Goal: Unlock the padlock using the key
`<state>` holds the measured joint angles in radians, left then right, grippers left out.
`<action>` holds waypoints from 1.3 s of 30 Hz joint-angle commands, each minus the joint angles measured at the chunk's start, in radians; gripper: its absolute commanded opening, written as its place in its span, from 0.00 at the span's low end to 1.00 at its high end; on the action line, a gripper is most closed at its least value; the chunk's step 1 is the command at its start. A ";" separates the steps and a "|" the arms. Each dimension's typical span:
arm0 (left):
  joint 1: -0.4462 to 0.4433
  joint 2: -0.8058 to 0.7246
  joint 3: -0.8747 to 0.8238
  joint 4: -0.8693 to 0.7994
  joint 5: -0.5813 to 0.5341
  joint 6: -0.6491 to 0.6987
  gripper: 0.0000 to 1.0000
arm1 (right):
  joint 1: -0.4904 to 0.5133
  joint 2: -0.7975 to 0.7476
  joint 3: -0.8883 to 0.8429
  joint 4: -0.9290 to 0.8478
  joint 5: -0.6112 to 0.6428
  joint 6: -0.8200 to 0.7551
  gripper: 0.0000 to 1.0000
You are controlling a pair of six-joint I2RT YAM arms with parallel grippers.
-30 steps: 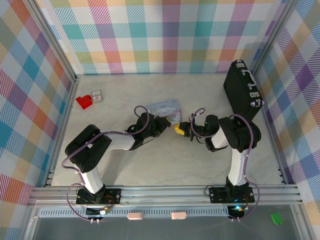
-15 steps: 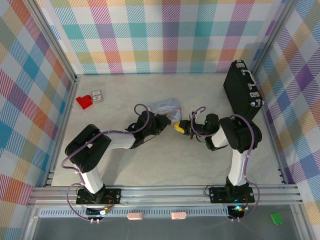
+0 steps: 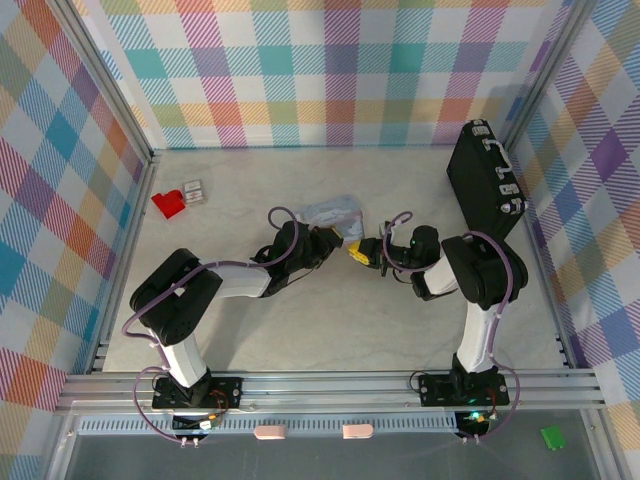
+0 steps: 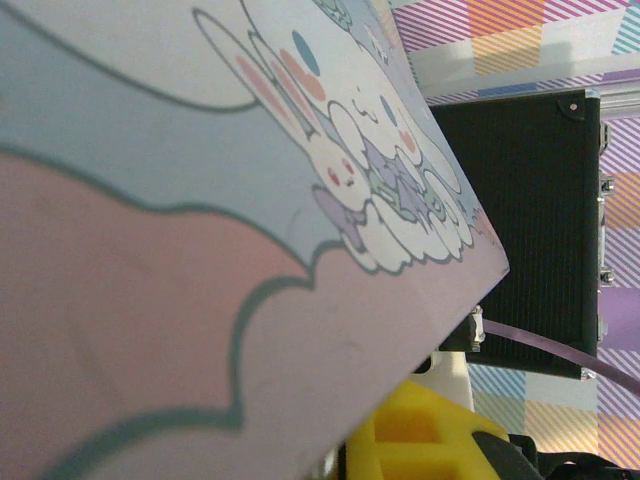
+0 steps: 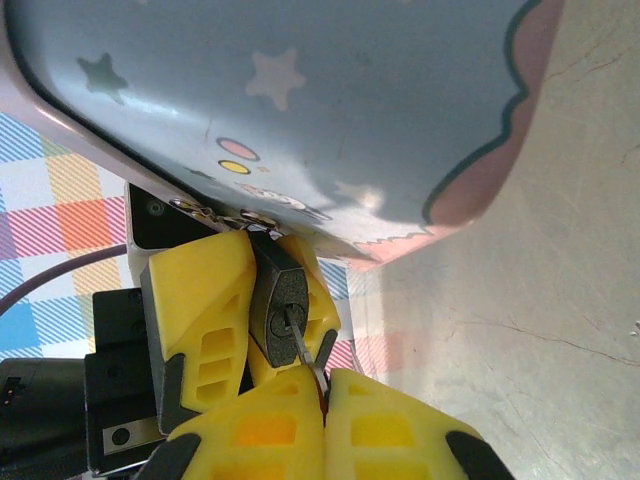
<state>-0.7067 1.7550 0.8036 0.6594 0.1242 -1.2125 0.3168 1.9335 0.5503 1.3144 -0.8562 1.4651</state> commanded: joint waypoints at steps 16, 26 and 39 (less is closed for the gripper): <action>-0.120 0.056 0.012 0.079 0.310 0.039 0.07 | 0.065 -0.024 -0.072 0.092 0.055 -0.081 0.00; -0.121 0.056 -0.005 0.001 0.286 0.096 0.15 | 0.076 -0.012 -0.114 0.087 0.088 -0.089 0.00; -0.109 0.058 -0.061 0.047 0.216 0.087 0.25 | 0.099 0.001 -0.166 0.092 0.121 -0.095 0.00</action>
<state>-0.7612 1.8133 0.7555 0.6243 0.1936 -1.1290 0.3832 1.9327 0.3794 1.3193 -0.7280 1.4040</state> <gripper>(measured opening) 0.248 0.055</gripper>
